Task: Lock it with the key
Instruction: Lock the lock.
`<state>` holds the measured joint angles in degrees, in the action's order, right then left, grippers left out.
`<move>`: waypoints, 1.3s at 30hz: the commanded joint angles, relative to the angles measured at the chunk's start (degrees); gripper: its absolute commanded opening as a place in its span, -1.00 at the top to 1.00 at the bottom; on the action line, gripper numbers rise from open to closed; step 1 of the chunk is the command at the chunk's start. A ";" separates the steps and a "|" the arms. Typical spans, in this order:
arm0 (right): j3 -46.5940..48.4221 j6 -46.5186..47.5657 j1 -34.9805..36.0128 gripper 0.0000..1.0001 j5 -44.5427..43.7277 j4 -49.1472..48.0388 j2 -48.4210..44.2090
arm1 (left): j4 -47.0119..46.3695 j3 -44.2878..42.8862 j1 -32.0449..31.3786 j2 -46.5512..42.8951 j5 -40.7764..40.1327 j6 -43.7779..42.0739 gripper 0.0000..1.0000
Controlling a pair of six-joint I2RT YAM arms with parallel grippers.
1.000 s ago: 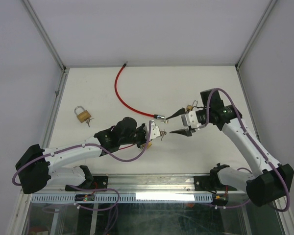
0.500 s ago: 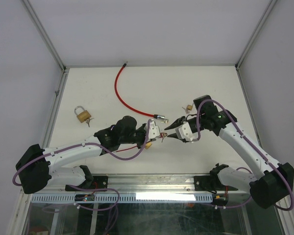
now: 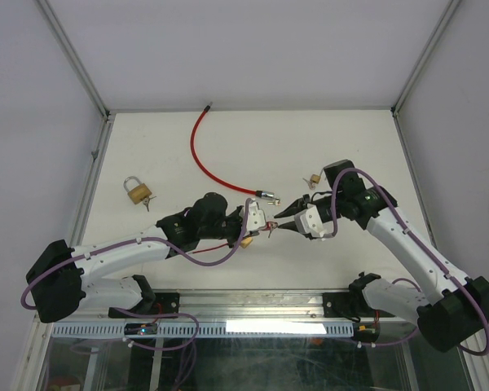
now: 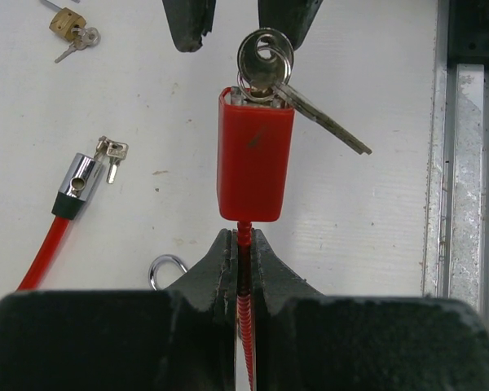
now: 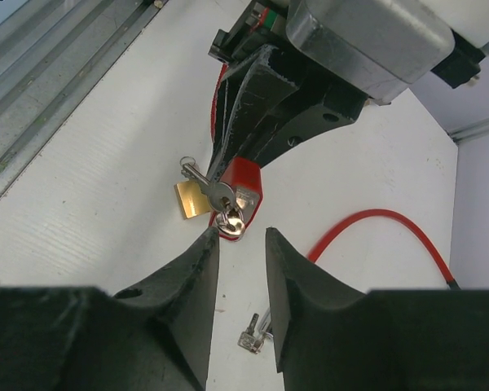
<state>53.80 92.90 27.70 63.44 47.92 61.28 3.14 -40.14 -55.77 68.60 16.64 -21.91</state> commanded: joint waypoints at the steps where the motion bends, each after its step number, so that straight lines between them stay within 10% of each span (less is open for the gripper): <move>1: -0.11 -0.79 0.52 0.38 2.12 -2.65 -1.20 | -2.46 -2.90 0.66 -0.79 2.25 0.47 1.00; 28: -1.97 -9.66 1.04 0.99 2.20 -5.26 -1.94 | -2.65 -2.73 0.79 -1.14 0.88 0.55 1.00; 39: -2.64 -15.53 0.83 0.72 -0.31 -7.63 -4.05 | -3.10 -1.91 0.92 -1.65 0.63 1.01 1.00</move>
<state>50.83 80.01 28.38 63.31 42.46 59.90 4.08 -40.14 -55.37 68.60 16.80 -21.82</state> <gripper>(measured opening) 0.086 0.039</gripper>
